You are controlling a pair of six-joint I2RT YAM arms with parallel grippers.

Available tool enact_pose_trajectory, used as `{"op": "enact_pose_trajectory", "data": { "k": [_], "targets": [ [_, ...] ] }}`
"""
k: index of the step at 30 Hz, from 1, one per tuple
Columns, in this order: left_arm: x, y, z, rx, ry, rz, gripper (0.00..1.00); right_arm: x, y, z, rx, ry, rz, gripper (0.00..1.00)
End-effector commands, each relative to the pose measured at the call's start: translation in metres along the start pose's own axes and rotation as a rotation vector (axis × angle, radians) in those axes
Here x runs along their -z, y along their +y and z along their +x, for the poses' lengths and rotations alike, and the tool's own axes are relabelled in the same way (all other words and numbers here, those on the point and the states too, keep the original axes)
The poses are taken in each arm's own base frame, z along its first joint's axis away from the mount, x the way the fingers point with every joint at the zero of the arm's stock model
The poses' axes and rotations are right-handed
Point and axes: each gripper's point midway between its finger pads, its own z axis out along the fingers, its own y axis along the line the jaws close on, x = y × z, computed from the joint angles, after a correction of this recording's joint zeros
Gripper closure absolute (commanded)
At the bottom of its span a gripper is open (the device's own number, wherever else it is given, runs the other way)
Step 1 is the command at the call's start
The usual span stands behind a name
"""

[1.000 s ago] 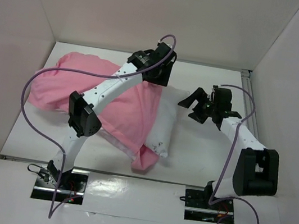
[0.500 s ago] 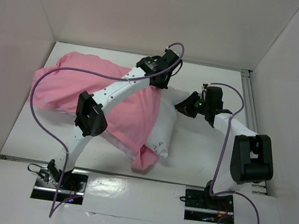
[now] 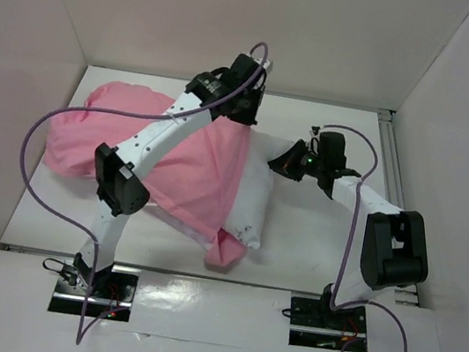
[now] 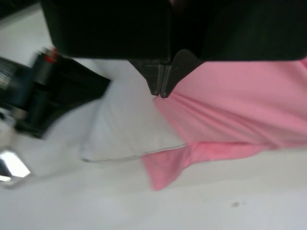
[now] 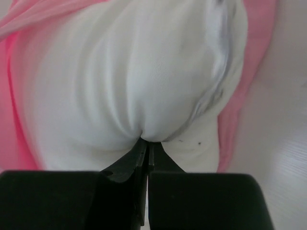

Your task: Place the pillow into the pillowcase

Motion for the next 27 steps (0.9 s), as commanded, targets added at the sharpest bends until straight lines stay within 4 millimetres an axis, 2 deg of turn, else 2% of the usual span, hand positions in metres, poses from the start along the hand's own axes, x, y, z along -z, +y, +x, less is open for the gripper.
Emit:
{"op": "enact_pose_trajectory", "data": {
  "k": [1,2,3,4,5,6,7,8,10,11,12,13,14,16,17,19,20,21,24,25,27],
  "targets": [
    [0.096,-0.073,-0.047,-0.032,-0.168,0.409,1.00,0.024,0.096,-0.016,0.139,-0.019,-0.247,1.00],
    [0.124,-0.088,-0.055,-0.047,-0.202,0.516,1.00,0.036,0.124,-0.024,0.168,-0.033,-0.279,1.00],
    [0.136,-0.094,-0.057,-0.031,-0.208,0.563,1.00,0.052,0.148,-0.027,0.225,-0.068,-0.306,1.00],
    [0.155,-0.101,-0.064,-0.030,-0.232,0.619,1.00,0.062,0.161,-0.031,0.251,-0.092,-0.310,1.00],
    [0.175,-0.112,-0.064,-0.041,-0.236,0.704,1.00,0.067,0.167,-0.034,0.257,-0.117,-0.283,1.00],
    [0.207,-0.121,-0.072,-0.035,-0.286,0.771,1.00,0.072,0.180,-0.031,0.278,-0.133,-0.301,1.00],
    [0.222,-0.131,-0.069,-0.041,-0.293,0.823,1.00,0.073,0.180,-0.034,0.274,-0.160,-0.300,1.00],
    [0.228,-0.139,-0.060,-0.044,-0.270,0.869,1.00,0.070,0.179,-0.029,0.269,-0.164,-0.308,1.00],
    [0.252,-0.153,-0.057,-0.054,-0.305,0.936,1.00,0.035,0.139,0.002,0.171,-0.087,-0.259,1.00],
    [0.244,-0.153,-0.052,-0.041,-0.279,0.929,1.00,0.022,0.133,0.006,0.165,-0.092,-0.272,1.00],
    [0.234,-0.152,-0.046,-0.034,-0.257,0.911,1.00,0.006,0.111,0.026,0.131,-0.036,-0.247,1.00],
    [0.229,-0.145,-0.052,-0.021,-0.271,0.885,1.00,-0.007,0.109,0.048,0.111,0.022,-0.254,1.00],
    [0.207,-0.140,-0.045,-0.007,-0.222,0.853,1.00,-0.023,0.096,0.066,0.087,0.089,-0.245,1.00],
    [0.179,-0.124,-0.043,0.024,-0.186,0.791,1.00,-0.030,0.105,0.087,0.068,0.135,-0.310,1.00],
    [0.158,-0.119,-0.036,0.038,-0.146,0.763,1.00,-0.028,0.113,0.085,0.073,0.124,-0.353,1.00],
    [0.138,-0.108,-0.034,0.056,-0.110,0.741,1.00,-0.020,0.126,0.080,0.078,0.108,-0.382,1.00],
    [0.130,-0.101,-0.035,0.080,-0.094,0.737,1.00,-0.008,0.138,0.069,0.107,0.069,-0.399,1.00],
    [0.124,-0.102,-0.032,0.081,-0.076,0.741,1.00,-0.002,0.144,0.058,0.120,0.031,-0.396,1.00],
    [0.126,-0.103,-0.039,0.080,-0.077,0.756,1.00,0.036,0.177,0.019,0.176,-0.078,-0.434,1.00],
    [0.137,-0.105,-0.049,0.073,-0.110,0.769,1.00,0.049,0.191,0.009,0.187,-0.103,-0.451,1.00],
    [0.143,-0.104,-0.052,0.074,-0.118,0.761,1.00,0.075,0.210,-0.004,0.225,-0.165,-0.481,1.00]
  ]
}}
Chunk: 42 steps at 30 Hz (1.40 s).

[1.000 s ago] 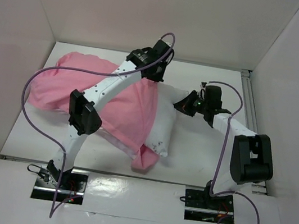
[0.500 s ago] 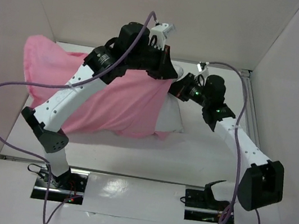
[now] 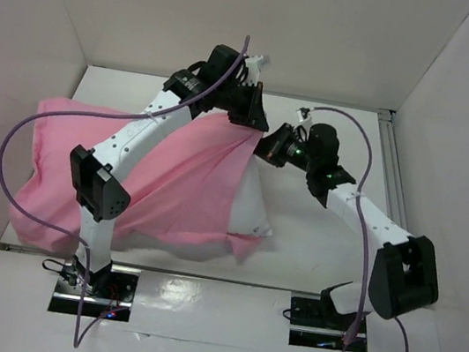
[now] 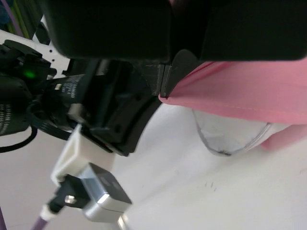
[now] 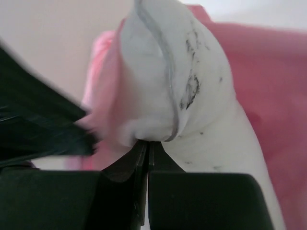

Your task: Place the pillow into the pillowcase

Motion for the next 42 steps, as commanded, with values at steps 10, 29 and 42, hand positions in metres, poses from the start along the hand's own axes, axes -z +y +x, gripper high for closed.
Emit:
{"op": "enact_pose_trajectory", "data": {
  "k": [10,29,42],
  "targets": [
    [-0.004,-0.104,-0.013,-0.081,-0.023,0.341,1.00,-0.007,-0.035,0.033,-0.019,0.007,0.063,1.00],
    [0.079,-0.014,0.025,-0.085,-0.054,-0.272,0.30,0.075,-0.066,0.040,0.055,-0.036,0.342,0.07],
    [0.089,0.040,0.214,-0.007,0.086,-0.633,0.26,0.094,-0.069,0.105,0.006,0.156,0.279,0.04]
  ]
}}
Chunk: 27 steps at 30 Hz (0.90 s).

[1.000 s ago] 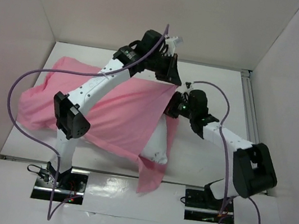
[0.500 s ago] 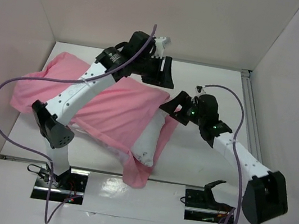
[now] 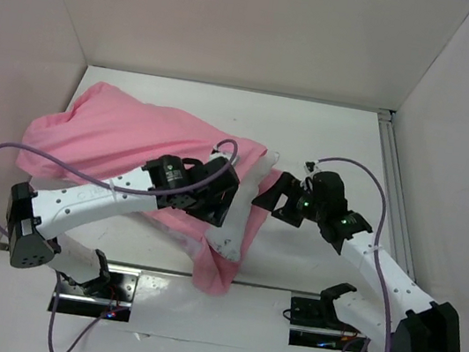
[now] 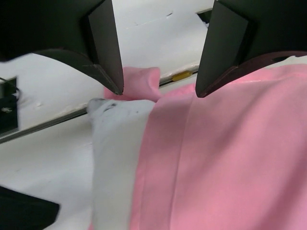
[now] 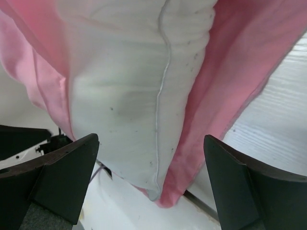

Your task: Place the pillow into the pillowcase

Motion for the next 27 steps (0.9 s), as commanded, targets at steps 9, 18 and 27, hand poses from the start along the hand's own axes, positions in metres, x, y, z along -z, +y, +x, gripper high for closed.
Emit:
{"op": "enact_pose_trajectory", "data": {
  "k": [9,18,27],
  "targets": [
    [-0.025,0.020,0.008,0.110,-0.070,-0.182,0.30,-0.025,0.026,0.046,0.032,0.162,-0.100,0.01],
    [-0.045,0.022,0.012,0.105,-0.040,-0.206,0.53,-0.043,0.025,0.060,0.033,0.189,-0.089,0.09],
    [-0.019,0.045,0.020,0.144,-0.035,-0.249,0.86,-0.047,0.032,0.049,0.048,0.154,-0.085,0.52]
  ]
}}
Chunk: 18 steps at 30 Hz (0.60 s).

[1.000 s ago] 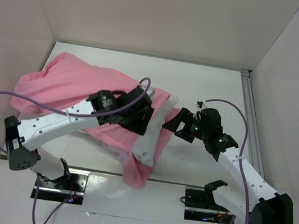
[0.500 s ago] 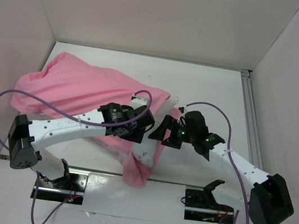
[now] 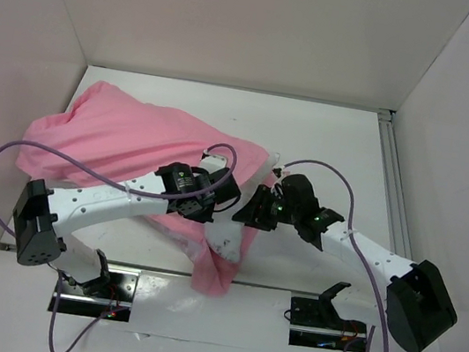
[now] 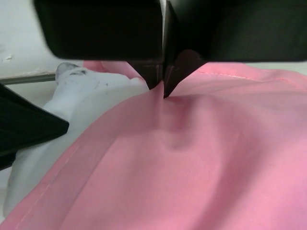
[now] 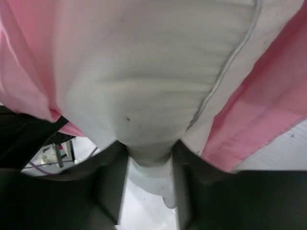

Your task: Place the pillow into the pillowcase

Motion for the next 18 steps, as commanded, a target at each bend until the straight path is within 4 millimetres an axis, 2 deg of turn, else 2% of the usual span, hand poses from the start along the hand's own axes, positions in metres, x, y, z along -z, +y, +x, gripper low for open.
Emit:
{"op": "enact_pose_trajectory", "data": {
  "k": [1,3,6,7,9,10,11,12,13,15,16,17,18],
  "targets": [
    [0.011,0.023,-0.002,0.080,-0.023,-0.033,0.93,-0.003,0.014,-0.018,0.037,-0.056,-0.021,0.59],
    [0.006,0.033,0.009,0.102,0.001,-0.052,1.00,-0.005,0.012,-0.017,0.033,-0.050,-0.014,0.71],
    [0.013,0.029,0.006,0.116,0.000,-0.015,1.00,-0.005,0.022,-0.023,0.046,-0.061,-0.041,0.86],
    [0.018,0.024,0.004,0.107,0.004,0.012,1.00,-0.004,0.027,-0.027,0.051,-0.069,-0.051,0.93],
    [0.049,-0.007,-0.022,0.110,-0.050,0.186,1.00,-0.005,0.037,-0.036,0.083,-0.074,-0.056,1.00],
    [0.060,-0.019,-0.032,0.065,-0.072,0.255,1.00,0.003,0.062,-0.062,0.125,-0.121,-0.103,1.00],
    [0.074,-0.032,-0.042,0.049,-0.092,0.334,1.00,0.006,0.074,-0.074,0.147,-0.135,-0.120,1.00],
    [0.102,-0.053,-0.053,0.029,-0.107,0.464,1.00,0.021,0.111,-0.097,0.196,-0.185,-0.173,1.00],
    [0.116,-0.064,-0.062,0.025,-0.132,0.531,1.00,0.027,0.124,-0.109,0.240,-0.212,-0.177,1.00],
    [0.145,-0.076,-0.072,0.012,-0.166,0.649,1.00,0.043,0.148,-0.120,0.279,-0.235,-0.195,1.00],
    [0.158,-0.084,-0.070,0.002,-0.154,0.727,1.00,0.058,0.168,-0.130,0.301,-0.280,-0.226,1.00],
    [0.178,-0.090,-0.078,0.008,-0.195,0.812,1.00,0.073,0.178,-0.129,0.316,-0.305,-0.252,1.00],
    [0.186,-0.095,-0.072,-0.007,-0.177,0.866,1.00,0.080,0.184,-0.130,0.335,-0.335,-0.283,1.00]
  ]
}}
